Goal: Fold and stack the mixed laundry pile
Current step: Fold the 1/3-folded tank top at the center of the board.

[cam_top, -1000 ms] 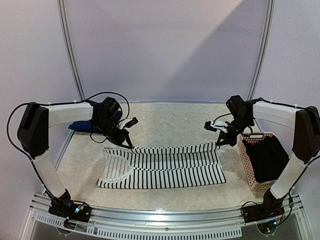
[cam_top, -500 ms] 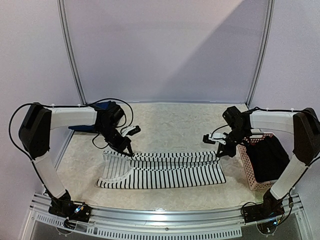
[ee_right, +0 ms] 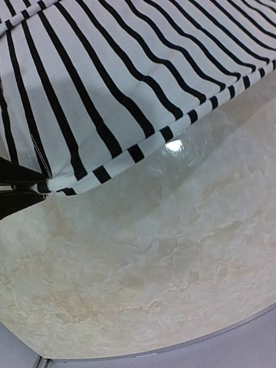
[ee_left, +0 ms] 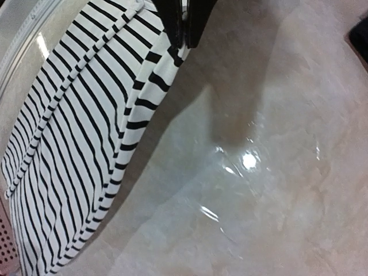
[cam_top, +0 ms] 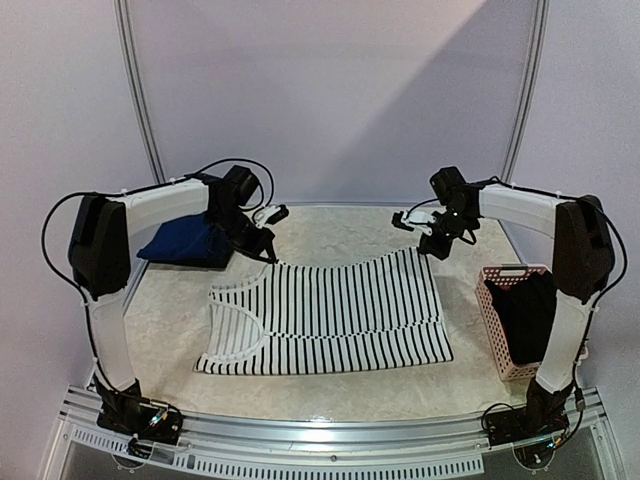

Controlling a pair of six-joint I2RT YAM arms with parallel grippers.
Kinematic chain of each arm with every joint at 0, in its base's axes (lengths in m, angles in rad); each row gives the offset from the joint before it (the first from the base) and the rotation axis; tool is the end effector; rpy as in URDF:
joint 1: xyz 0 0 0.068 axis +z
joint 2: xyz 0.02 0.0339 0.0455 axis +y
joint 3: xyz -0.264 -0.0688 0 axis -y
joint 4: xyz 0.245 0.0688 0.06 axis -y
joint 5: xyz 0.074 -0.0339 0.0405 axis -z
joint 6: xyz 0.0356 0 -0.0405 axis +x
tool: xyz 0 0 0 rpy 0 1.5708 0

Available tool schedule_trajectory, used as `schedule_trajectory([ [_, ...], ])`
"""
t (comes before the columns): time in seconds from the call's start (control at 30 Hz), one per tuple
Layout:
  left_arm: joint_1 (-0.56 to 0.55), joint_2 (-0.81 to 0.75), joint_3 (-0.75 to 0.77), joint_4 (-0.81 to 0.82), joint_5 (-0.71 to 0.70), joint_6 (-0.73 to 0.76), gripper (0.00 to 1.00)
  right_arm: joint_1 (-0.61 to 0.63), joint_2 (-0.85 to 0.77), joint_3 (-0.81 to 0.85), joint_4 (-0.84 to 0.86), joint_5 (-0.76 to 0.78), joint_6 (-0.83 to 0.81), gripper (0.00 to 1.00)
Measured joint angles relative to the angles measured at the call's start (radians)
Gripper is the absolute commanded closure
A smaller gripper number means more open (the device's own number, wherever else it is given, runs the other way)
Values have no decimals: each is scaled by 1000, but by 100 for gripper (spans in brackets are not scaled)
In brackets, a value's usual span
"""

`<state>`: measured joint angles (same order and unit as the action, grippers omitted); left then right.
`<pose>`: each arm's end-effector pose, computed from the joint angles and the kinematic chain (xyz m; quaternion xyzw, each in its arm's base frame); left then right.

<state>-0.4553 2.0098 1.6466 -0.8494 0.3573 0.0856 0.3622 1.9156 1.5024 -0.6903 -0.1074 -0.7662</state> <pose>0.3719 -0.1959 0.2210 0.2892 0.9247 -0.2041 0.1402 0.3792 0.1478 0.2209 -0.5300 0.8142 0.0048 0.2370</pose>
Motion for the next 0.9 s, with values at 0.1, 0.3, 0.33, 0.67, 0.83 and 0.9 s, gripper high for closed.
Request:
schedule_trajectory([
  [0.1, 12, 77, 103, -13, -29, 4, 100, -8, 85, 59, 26, 27, 21, 100],
  [0.3, 19, 185, 155, -45, -61, 14, 100, -14, 165, 63, 33, 49, 50, 100],
  [0.33, 19, 191, 154, -50, -61, 15, 100, -14, 166, 61, 34, 50, 52, 100],
  [0.67, 19, 127, 29, -22, -25, 9, 100, -16, 125, -42, 45, 37, 46, 100],
  [0.83, 19, 39, -64, -7, 7, 2, 100, -16, 40, -117, 44, 1, 27, 100],
  [0.9, 17, 22, -76, -8, 19, -4, 100, -16, 6, -139, 45, -8, 21, 100],
])
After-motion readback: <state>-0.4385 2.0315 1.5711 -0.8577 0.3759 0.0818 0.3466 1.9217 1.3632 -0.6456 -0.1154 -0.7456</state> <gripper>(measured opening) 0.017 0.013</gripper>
